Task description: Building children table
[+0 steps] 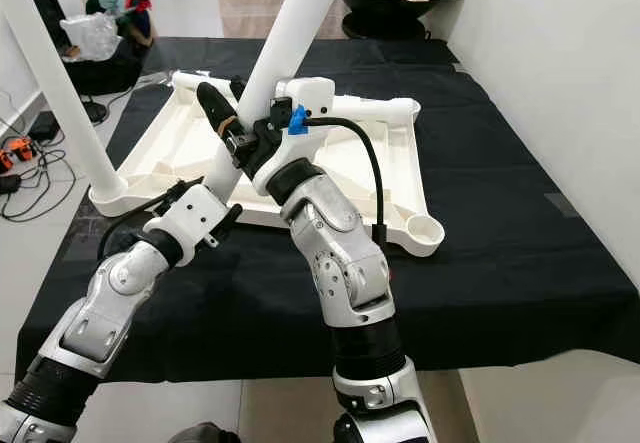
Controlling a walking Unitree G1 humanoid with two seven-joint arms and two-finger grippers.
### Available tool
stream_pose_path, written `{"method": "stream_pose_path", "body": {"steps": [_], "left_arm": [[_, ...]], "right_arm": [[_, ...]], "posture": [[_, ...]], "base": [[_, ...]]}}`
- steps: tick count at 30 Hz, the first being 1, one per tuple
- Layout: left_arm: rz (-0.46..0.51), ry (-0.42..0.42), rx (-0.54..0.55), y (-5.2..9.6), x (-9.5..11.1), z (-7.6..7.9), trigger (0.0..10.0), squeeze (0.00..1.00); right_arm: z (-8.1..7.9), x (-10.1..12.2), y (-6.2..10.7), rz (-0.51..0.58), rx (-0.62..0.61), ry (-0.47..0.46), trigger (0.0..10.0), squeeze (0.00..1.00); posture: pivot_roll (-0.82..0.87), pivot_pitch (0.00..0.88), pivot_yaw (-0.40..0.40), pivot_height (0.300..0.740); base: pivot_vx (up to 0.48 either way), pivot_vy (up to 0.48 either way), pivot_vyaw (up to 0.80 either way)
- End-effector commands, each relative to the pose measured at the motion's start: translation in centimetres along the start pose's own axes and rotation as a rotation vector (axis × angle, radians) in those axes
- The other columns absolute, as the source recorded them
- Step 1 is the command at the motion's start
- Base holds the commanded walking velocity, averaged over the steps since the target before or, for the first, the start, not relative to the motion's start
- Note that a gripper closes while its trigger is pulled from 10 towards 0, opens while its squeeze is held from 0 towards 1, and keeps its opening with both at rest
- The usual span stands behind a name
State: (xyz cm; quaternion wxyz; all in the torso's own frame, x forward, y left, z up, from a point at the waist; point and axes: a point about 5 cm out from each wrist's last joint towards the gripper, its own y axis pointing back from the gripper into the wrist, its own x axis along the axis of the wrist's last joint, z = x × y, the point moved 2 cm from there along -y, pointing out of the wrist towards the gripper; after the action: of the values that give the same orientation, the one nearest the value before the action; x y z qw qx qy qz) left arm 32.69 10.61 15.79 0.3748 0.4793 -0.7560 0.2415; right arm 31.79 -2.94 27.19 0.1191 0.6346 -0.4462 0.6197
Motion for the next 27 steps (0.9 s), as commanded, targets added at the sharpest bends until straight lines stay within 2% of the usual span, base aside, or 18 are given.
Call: {"method": "stream_pose_path", "body": {"steps": [1, 7, 12, 13, 16, 17, 21, 22, 27], "left_arm": [[0.016, -0.036, -0.034, -0.07, 0.18, 0.72, 10.0, 0.0], [-0.002, 0.033, -0.027, -0.16, -0.04, 0.64, 10.0, 0.0], [-0.002, 0.032, -0.018, -0.19, -0.06, 0.52, 10.0, 0.0], [0.0, 0.023, -0.017, -0.21, -0.03, 0.45, 10.0, 0.0], [0.002, 0.013, -0.017, -0.22, 0.01, 0.39, 10.0, 0.0], [0.001, 0.009, -0.017, -0.24, 0.01, 0.36, 10.0, 0.0], [0.001, 0.009, -0.017, -0.28, 0.02, 0.31, 10.0, 0.0], [0.009, -0.007, -0.014, -0.36, 0.17, 0.15, 10.0, 0.0], [0.016, -0.02, -0.014, -0.42, 0.31, 0.07, 10.0, 0.0]], "right_arm": [[-0.95, -0.14, -0.53, -0.008, 0.039, -0.009, 0.0, 0.0], [-0.92, -0.13, -0.5, -0.007, 0.037, -0.008, 0.0, 0.0], [-0.92, -0.17, -0.42, -0.009, 0.037, -0.004, 0.0, 0.0], [-0.94, -0.22, -0.4, -0.011, 0.037, -0.006, 10.0, 0.0], [-0.97, -0.26, -0.39, -0.013, 0.035, -0.008, 10.0, 0.0], [-1.01, -0.36, -0.37, -0.016, 0.039, -0.005, 10.0, 1.0], [-1.04, -0.46, -0.35, -0.018, 0.042, -0.001, 10.0, 1.0], [-0.99, -0.58, -0.36, -0.023, 0.039, 0.007, 10.0, 0.0], [-0.92, -0.62, -0.39, -0.024, 0.033, 0.01, 10.0, 0.0]], "posture": [[0.01, 0.009, -0.039, 0.74], [0.01, 0.0, -0.037, 0.74], [0.01, 0.0, -0.039, 0.74], [0.01, 0.0, -0.038, 0.74], [0.01, 0.0, -0.038, 0.74], [0.01, 0.0, -0.04, 0.74], [0.01, 0.0, -0.041, 0.74], [0.01, 0.0, -0.042, 0.74], [0.01, 0.0, -0.041, 0.74]], "base": [[0.0, 0.0, 0.0], [0.0, 0.0, 0.0], [0.0, 0.0, 0.0], [0.0, 0.0, 0.0], [0.0, 0.0, 0.0], [0.0, 0.0, 0.0], [0.0, 0.0, 0.0], [0.0, 0.0, 0.0], [0.0, 0.0, 0.0]]}}
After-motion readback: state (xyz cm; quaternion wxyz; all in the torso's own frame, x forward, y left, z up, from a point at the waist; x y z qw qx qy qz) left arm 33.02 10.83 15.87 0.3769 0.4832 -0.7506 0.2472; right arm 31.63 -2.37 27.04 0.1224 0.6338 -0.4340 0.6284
